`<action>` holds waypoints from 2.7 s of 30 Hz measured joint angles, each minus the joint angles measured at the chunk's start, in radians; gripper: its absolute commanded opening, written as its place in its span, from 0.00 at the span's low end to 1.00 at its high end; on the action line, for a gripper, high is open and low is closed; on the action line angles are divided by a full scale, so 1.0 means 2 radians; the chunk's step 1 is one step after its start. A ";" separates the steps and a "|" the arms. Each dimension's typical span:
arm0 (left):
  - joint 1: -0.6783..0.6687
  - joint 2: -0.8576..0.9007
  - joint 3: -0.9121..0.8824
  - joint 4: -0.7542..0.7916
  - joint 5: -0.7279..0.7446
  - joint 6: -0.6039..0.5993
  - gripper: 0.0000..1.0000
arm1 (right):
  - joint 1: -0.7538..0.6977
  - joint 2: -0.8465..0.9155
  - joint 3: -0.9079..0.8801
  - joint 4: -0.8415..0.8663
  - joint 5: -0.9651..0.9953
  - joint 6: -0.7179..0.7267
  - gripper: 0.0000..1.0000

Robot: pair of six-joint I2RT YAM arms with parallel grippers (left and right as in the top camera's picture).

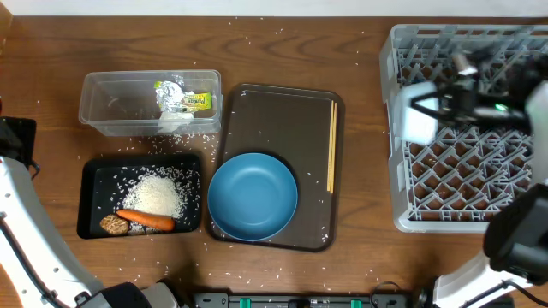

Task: Sort waste into correct bins and load items into the dishwasher rack
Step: 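Carry the light-blue bowl right and place it upside down in the rack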

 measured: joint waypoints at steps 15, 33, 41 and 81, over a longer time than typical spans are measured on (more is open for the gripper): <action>0.000 0.000 0.000 0.000 0.000 0.000 0.98 | -0.167 0.000 -0.205 0.110 -0.024 -0.133 0.01; 0.000 0.000 0.000 0.000 0.000 0.000 0.98 | -0.135 0.000 -0.209 0.228 -0.081 -0.040 0.01; 0.000 0.000 0.000 0.000 0.000 0.000 0.98 | -0.084 0.000 -0.210 0.335 -0.055 0.051 0.01; 0.000 0.000 0.000 0.000 0.000 0.000 0.98 | -0.141 -0.139 -0.171 0.337 0.395 0.367 0.73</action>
